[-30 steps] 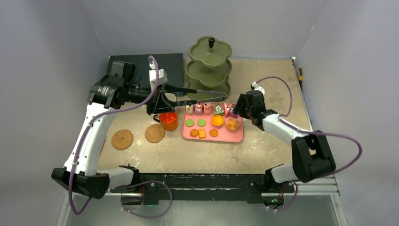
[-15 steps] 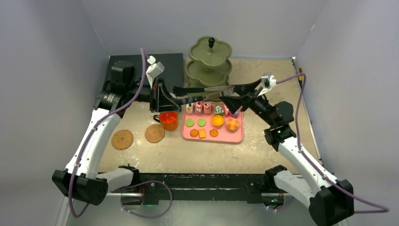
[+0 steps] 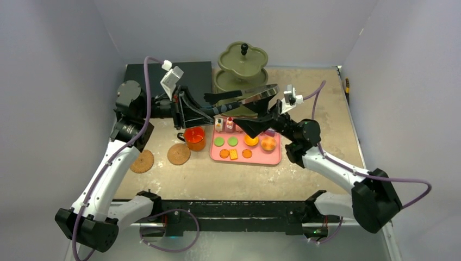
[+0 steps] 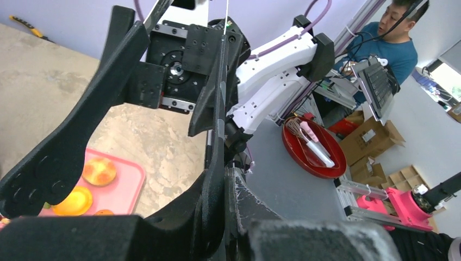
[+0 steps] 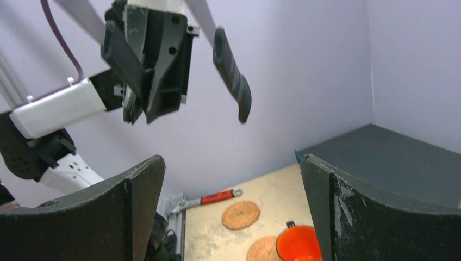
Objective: Serve the afternoon tea
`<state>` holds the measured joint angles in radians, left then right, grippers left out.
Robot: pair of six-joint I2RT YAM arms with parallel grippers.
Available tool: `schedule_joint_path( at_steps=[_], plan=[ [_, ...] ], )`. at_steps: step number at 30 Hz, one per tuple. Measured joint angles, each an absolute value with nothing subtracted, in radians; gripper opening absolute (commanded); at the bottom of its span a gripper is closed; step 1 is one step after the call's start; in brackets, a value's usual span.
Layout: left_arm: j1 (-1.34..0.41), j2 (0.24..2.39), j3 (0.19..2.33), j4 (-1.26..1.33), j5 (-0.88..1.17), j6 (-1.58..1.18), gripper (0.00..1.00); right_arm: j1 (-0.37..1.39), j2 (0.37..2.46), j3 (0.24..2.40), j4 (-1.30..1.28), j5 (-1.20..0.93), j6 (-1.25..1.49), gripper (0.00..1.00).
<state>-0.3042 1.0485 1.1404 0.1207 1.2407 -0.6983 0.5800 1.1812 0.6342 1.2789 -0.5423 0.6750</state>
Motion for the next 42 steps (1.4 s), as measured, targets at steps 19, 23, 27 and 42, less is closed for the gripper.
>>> schedule_joint_path(
  at_steps=[19,23,27,42],
  plan=[
    [-0.323,1.049,1.193,-0.040,1.218,-0.521,0.00,0.683,1.221,0.742,1.373,-0.516,0.652,0.98],
    [-0.323,1.048,1.195,-0.053,1.219,-0.474,0.00,0.685,1.218,0.761,1.338,-0.515,0.636,0.98],
    [-0.323,1.047,1.203,-0.083,1.218,-0.421,0.00,0.685,1.218,0.782,1.306,-0.516,0.632,0.97],
    [-0.324,1.032,1.221,-0.189,1.219,-0.321,0.00,0.685,1.214,0.808,1.260,-0.462,0.566,0.97]
  ],
)
